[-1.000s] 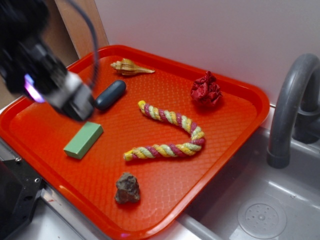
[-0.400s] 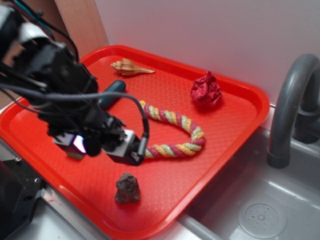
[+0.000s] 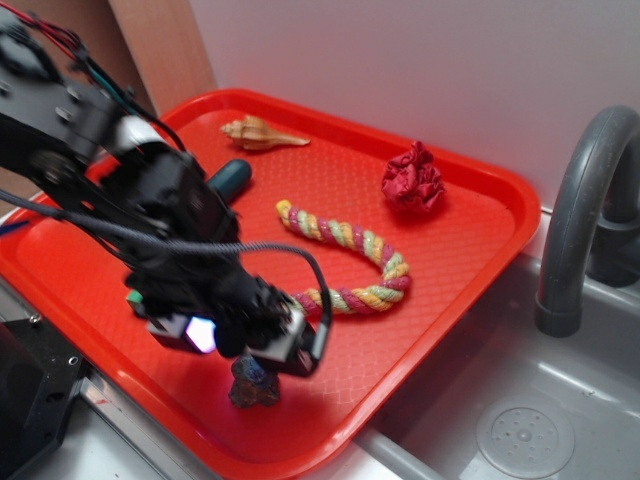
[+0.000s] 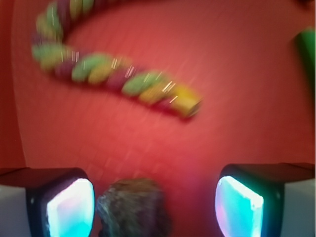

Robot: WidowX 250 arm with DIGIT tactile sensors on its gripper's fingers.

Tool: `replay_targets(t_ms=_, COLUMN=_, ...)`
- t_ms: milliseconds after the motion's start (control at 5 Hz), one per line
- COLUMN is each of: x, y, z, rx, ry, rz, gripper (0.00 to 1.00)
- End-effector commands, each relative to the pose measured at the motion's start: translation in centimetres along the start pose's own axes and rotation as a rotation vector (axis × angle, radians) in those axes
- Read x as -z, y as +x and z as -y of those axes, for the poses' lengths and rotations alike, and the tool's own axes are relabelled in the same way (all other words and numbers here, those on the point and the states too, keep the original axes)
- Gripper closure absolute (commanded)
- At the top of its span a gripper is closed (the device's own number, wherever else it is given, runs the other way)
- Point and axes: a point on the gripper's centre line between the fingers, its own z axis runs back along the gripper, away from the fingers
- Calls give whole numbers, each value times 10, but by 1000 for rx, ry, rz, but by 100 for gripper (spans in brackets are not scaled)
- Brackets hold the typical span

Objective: Grab the rock.

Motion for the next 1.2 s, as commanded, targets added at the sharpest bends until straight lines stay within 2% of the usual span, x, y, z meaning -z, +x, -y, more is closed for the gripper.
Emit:
replay_targets(t_ms=0, x=27, y=-13, z=19, rx=20, ry=-63, rz=-86, gripper=0)
replay_targets(t_ms=200, x=21, y=-9, z=14, rx=31, ry=-49, rz=-63, gripper=100)
replay_targets(t_ms=600, x=0, y=7, z=3, rx=64, ry=-22, rz=-66, gripper=100)
replay_targets(t_ms=800, x=-27, y=25, z=3, rx=61, ry=-2, rz=-53, gripper=100)
replay_targets(t_ms=1000, x=-74, y=48, z=11, rx=117, ry=12, rz=-35, gripper=100)
